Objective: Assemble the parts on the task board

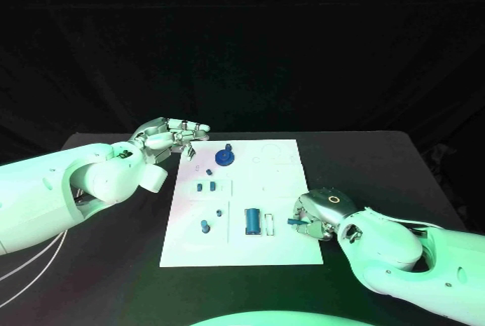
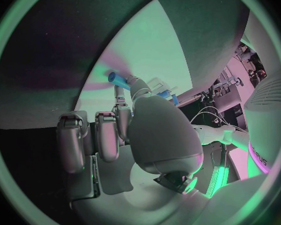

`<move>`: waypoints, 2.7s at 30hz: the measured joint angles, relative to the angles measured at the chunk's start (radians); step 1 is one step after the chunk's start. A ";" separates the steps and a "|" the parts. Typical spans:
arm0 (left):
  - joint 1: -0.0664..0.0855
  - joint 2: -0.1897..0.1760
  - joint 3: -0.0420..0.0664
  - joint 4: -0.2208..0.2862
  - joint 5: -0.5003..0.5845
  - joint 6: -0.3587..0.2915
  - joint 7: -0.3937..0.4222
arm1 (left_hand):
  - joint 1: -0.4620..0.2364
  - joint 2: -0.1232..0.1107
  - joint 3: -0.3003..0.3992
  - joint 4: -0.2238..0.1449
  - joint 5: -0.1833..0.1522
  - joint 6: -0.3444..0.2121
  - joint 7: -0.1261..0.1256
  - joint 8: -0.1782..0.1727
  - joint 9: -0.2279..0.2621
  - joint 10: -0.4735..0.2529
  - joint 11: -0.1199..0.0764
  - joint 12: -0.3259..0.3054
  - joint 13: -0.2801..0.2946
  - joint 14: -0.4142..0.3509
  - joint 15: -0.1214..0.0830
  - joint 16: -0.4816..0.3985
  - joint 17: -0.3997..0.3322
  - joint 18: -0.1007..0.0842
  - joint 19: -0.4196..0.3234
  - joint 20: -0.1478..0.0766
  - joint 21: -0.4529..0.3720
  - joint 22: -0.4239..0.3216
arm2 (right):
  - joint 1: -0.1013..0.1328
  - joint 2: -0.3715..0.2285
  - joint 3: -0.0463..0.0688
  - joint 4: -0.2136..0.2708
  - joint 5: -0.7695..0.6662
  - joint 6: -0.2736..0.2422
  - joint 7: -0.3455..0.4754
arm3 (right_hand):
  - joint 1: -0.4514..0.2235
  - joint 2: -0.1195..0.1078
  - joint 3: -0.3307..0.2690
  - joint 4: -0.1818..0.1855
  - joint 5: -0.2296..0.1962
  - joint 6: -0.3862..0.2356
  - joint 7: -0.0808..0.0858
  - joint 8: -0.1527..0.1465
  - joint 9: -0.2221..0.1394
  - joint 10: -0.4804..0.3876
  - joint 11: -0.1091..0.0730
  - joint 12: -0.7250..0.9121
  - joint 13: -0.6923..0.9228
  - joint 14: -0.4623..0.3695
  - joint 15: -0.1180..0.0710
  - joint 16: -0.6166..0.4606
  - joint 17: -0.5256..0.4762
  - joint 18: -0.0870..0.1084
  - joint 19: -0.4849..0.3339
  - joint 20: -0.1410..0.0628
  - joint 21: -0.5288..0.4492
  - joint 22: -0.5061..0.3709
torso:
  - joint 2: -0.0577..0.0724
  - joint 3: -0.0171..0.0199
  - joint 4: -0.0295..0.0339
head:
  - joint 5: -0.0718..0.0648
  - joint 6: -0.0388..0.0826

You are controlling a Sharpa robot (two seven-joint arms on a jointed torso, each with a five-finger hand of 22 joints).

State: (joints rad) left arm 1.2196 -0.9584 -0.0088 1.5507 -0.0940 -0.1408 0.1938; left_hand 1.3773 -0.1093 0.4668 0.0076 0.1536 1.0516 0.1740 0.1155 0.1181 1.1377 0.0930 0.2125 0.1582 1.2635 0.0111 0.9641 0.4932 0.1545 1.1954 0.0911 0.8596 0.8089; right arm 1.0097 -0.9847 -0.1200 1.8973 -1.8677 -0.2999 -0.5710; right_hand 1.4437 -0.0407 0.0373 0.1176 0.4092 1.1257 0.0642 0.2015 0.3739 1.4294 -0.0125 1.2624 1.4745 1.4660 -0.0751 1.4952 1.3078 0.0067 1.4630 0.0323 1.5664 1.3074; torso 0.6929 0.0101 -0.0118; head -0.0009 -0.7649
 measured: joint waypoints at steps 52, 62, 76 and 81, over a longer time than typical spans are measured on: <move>0.000 0.004 0.000 0.005 -0.003 0.002 -0.004 | 0.000 0.000 0.000 0.000 0.000 0.000 0.000 0.000 0.000 0.000 0.000 0.000 0.000 0.000 0.000 0.000 0.000 0.000 0.000 0.000 0.000 0.000 | 0.017 0.114 -0.004 -0.039 0.508 -0.176 -0.020 | -0.290 -0.043 0.183 0.075 0.003 0.013 -0.027 0.066 0.083 0.034 -0.020 0.041 -0.167 0.000 -0.007 0.012 0.000 0.000 0.000 -0.007 0.000 0.000 | 0.001 0.0009 -0.0007 | 0.006 -0.005; 0.000 0.004 0.000 0.005 -0.003 0.004 -0.006 | 0.000 0.000 0.000 0.000 0.000 0.000 0.000 0.000 0.000 0.000 0.000 0.000 0.000 0.000 0.000 0.000 0.000 0.000 0.000 0.000 0.000 0.000 | 0.017 0.117 -0.004 -0.043 0.511 -0.175 -0.022 | -0.348 -0.051 0.115 0.127 -0.034 0.014 -0.028 0.073 0.088 0.034 -0.020 0.045 -0.167 0.000 -0.007 0.012 0.000 0.000 0.000 -0.007 0.000 0.000 | 0.001 0.0005 -0.0007 | 0.007 -0.005; 0.000 0.003 0.000 0.005 -0.003 0.006 -0.009 | 0.000 0.000 0.000 0.000 0.000 0.000 0.000 0.000 0.000 -0.004 0.004 0.000 0.000 0.000 0.000 0.000 -0.002 0.000 0.000 0.000 -0.004 -0.004 | 0.017 0.113 -0.004 -0.039 0.511 -0.175 -0.022 | -0.361 -0.040 0.045 0.165 -0.119 0.014 -0.028 0.073 0.091 0.034 -0.019 0.045 -0.167 0.000 -0.007 0.012 0.000 0.000 0.000 -0.007 0.000 0.000 | 0.000 0.0001 -0.0009 | 0.008 -0.004; 0.000 0.002 0.000 0.006 -0.003 0.006 -0.010 | 0.000 0.000 0.000 0.000 0.000 0.000 0.000 0.000 0.000 -0.004 0.004 0.000 0.000 0.000 0.000 0.000 -0.002 0.000 0.000 0.000 -0.004 -0.004 | 0.016 0.092 -0.004 -0.022 0.508 -0.175 -0.020 | -0.327 -0.032 0.027 0.147 -0.119 0.014 -0.028 0.073 0.094 0.034 -0.019 0.045 -0.167 0.000 -0.007 0.012 0.000 0.000 0.000 -0.007 0.000 0.000 | 0.000 0.0001 -0.0006 | 0.008 -0.005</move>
State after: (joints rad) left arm 1.2196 -0.9560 -0.0088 1.5564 -0.0973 -0.1345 0.1836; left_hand 1.3773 -0.1093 0.4668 0.0076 0.1536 1.0516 0.1740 0.1155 0.1177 1.1338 0.0968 0.2124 0.1586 1.2634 0.0111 0.9641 0.4917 0.1545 1.1954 0.0911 0.8558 0.8051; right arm 1.0259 -0.8930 -0.1237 1.8757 -1.3600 -0.4748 -0.5906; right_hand 1.1172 -0.0731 0.0638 0.2645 0.2900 1.1396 0.0358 0.2745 0.4680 1.4633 -0.0319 1.3076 1.3076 1.4665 -0.0825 1.5071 1.3073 0.0066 1.4629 0.0249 1.5664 1.3075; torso 0.6930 0.0102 -0.0124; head 0.0069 -0.7696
